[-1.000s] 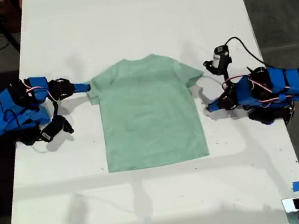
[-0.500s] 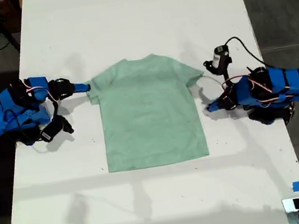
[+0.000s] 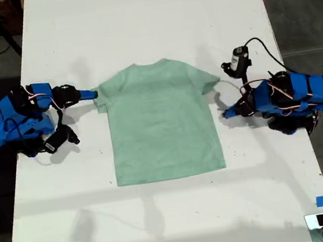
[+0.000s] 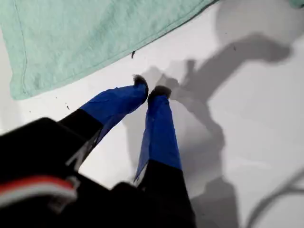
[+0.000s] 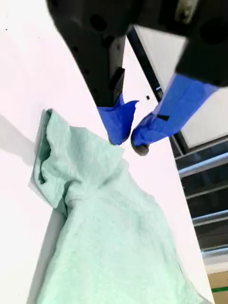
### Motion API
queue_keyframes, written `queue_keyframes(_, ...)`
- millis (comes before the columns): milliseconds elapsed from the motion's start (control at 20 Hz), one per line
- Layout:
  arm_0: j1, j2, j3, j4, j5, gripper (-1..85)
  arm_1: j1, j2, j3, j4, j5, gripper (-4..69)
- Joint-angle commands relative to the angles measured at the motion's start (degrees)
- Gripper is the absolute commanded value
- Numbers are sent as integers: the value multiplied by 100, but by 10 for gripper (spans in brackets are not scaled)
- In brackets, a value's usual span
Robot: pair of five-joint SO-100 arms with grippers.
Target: Fold t shirt
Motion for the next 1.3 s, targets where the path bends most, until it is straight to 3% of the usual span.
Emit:
queue_keyframes(0,53,-9,211,26,26,32,185,35,237,-202,211,33)
queue_keyframes(100,53,-9,211,26,26,32,360,44,316,-817,1652,33)
queue_keyframes(150,53,-9,211,26,26,32,475,44,264,-659,2637,79)
queue_keyframes(200,53,-9,211,26,26,32,853,53,185,-747,2268,61)
queue_keyframes(300,53,-9,211,26,26,32,1292,-141,-229,-1670,1872,6)
queue_keyframes(400,53,-9,211,26,26,32,1986,-2813,-2171,-1380,1635,30)
queue_keyframes(500,62,-9,211,26,26,32,2364,-4799,-3735,-1283,1318,165)
queue_keyframes(550,62,-9,211,26,26,32,2637,-5291,-4122,-1239,1195,267)
queue_keyframes(650,62,-9,211,26,26,32,3146,-5915,-4351,-1389,923,373)
queue_keyframes(750,70,-9,211,26,26,32,3454,-6390,-4175,-1687,949,355)
queue_keyframes(900,79,-9,211,26,26,32,3850,-6847,-3788,-2250,756,269)
queue_keyframes(1150,88,-9,211,26,26,32,3867,-8473,-4131,-3067,571,179)
queue_keyframes(1200,88,-9,211,26,26,32,3832,-8798,-4210,-3199,580,133)
queue_keyframes(1250,88,-9,211,26,26,32,3788,-9009,-4280,-3270,615,19)
